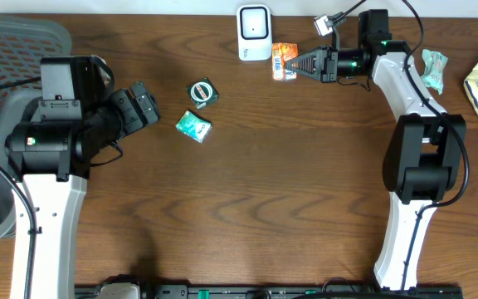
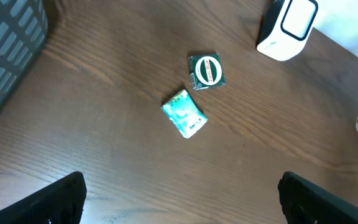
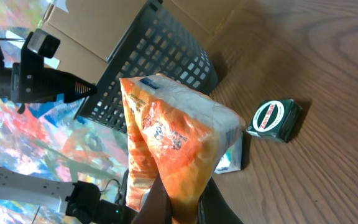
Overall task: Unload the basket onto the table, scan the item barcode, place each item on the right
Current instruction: 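Hold the orange tissue pack up to the scanner, then carry the orange pack to the far right and drop it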
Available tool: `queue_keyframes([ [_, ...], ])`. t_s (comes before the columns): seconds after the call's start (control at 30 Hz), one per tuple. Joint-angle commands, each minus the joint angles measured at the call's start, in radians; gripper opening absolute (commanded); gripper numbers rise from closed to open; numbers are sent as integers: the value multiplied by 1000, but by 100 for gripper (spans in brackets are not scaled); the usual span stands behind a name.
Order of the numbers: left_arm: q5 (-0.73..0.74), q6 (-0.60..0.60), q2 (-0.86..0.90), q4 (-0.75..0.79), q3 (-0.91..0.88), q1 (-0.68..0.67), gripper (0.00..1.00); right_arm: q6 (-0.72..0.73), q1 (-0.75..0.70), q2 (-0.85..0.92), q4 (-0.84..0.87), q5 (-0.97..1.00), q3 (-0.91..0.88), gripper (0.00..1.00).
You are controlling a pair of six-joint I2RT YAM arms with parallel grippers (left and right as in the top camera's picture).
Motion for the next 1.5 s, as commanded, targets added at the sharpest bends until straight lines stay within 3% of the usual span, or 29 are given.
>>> queue_keyframes([
  [0.0,-6,6,0,0,3,5,97,-6,25,-20,-1,14,0,1],
  [0.13,-6,6,0,0,3,5,98,51,51,-20,-2,145,0,1],
  [0.23,-6,6,0,0,3,5,98,124,76,-21,-1,380,1,1],
  [0.4,-6,6,0,0,3,5,98,178,161,-34,-56,1153,79,1],
  [0.47,-6,6,0,0,3,5,98,100,229,-35,-26,1554,129,1],
  [0.57,-6,6,0,0,3,5,98,-163,305,-31,157,1843,118,1],
  [0.67,-6,6,0,0,3,5,98,-407,363,-12,340,1899,105,1],
  [0.83,-6,6,0,0,3,5,98,-520,393,32,570,1896,105,1],
  [1.2,-6,6,0,0,3,5,98,-496,396,87,618,1737,105,1],
  [1.47,-6,6,0,0,3,5,98,-480,353,63,651,1889,106,1],
])
